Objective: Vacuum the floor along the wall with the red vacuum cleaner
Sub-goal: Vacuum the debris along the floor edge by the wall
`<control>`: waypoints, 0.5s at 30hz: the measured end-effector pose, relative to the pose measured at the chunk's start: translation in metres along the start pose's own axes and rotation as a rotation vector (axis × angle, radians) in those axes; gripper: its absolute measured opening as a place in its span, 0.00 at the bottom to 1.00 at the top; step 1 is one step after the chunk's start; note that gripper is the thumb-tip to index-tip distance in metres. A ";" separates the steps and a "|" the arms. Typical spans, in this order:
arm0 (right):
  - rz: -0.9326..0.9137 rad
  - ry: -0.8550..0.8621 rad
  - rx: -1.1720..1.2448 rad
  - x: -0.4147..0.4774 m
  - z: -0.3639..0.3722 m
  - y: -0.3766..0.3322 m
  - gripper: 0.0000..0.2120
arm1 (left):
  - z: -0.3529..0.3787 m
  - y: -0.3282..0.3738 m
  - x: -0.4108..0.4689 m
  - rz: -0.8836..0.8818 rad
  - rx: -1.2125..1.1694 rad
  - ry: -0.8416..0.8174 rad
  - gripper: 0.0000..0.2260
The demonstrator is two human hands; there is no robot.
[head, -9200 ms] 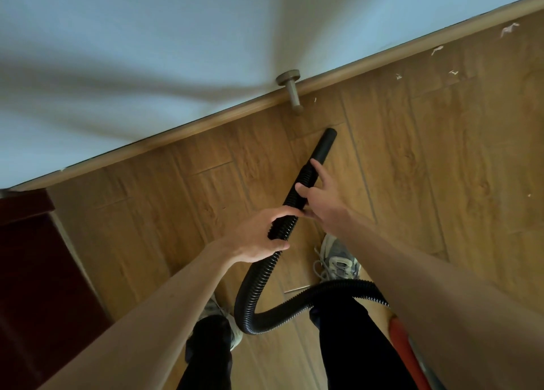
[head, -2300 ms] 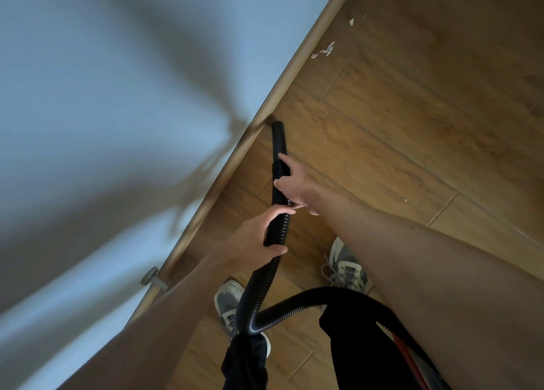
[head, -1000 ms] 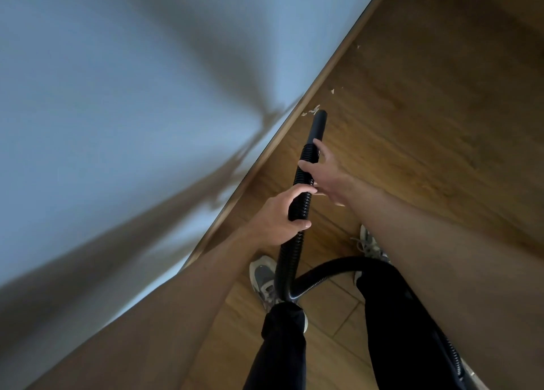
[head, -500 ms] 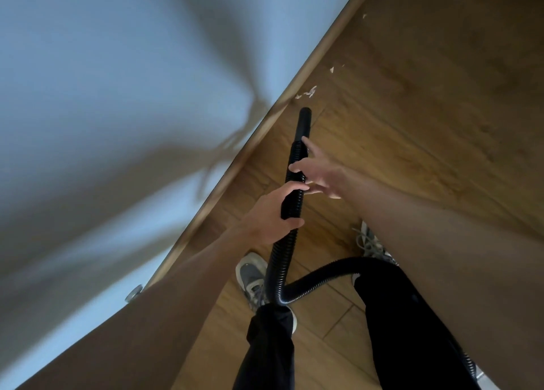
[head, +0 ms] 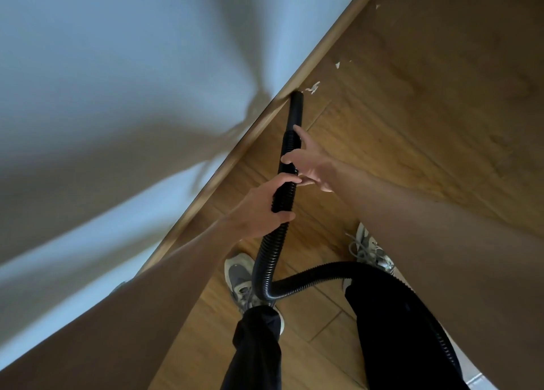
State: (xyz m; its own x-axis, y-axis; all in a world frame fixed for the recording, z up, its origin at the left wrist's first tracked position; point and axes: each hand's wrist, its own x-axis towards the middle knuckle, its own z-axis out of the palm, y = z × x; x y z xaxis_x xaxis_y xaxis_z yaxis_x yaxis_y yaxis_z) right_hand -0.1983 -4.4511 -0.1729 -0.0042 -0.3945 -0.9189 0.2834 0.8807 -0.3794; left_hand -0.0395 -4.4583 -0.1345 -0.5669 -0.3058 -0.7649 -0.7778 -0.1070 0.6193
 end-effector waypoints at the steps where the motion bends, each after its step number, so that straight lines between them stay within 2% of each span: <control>1: -0.004 0.010 0.008 0.001 -0.003 0.001 0.39 | 0.000 0.002 0.002 0.003 0.009 -0.005 0.28; 10: -0.035 0.081 0.045 0.006 -0.032 0.003 0.37 | 0.008 0.021 0.023 0.068 0.133 -0.040 0.29; 15: -0.058 0.112 0.055 0.011 -0.033 0.001 0.36 | 0.009 0.022 0.027 0.097 0.135 -0.004 0.29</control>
State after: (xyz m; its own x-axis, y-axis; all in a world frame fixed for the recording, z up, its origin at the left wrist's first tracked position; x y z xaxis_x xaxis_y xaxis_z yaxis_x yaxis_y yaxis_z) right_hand -0.2298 -4.4462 -0.1871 -0.1278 -0.4101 -0.9031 0.3319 0.8404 -0.4286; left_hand -0.0743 -4.4607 -0.1436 -0.6423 -0.3049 -0.7032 -0.7484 0.0515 0.6613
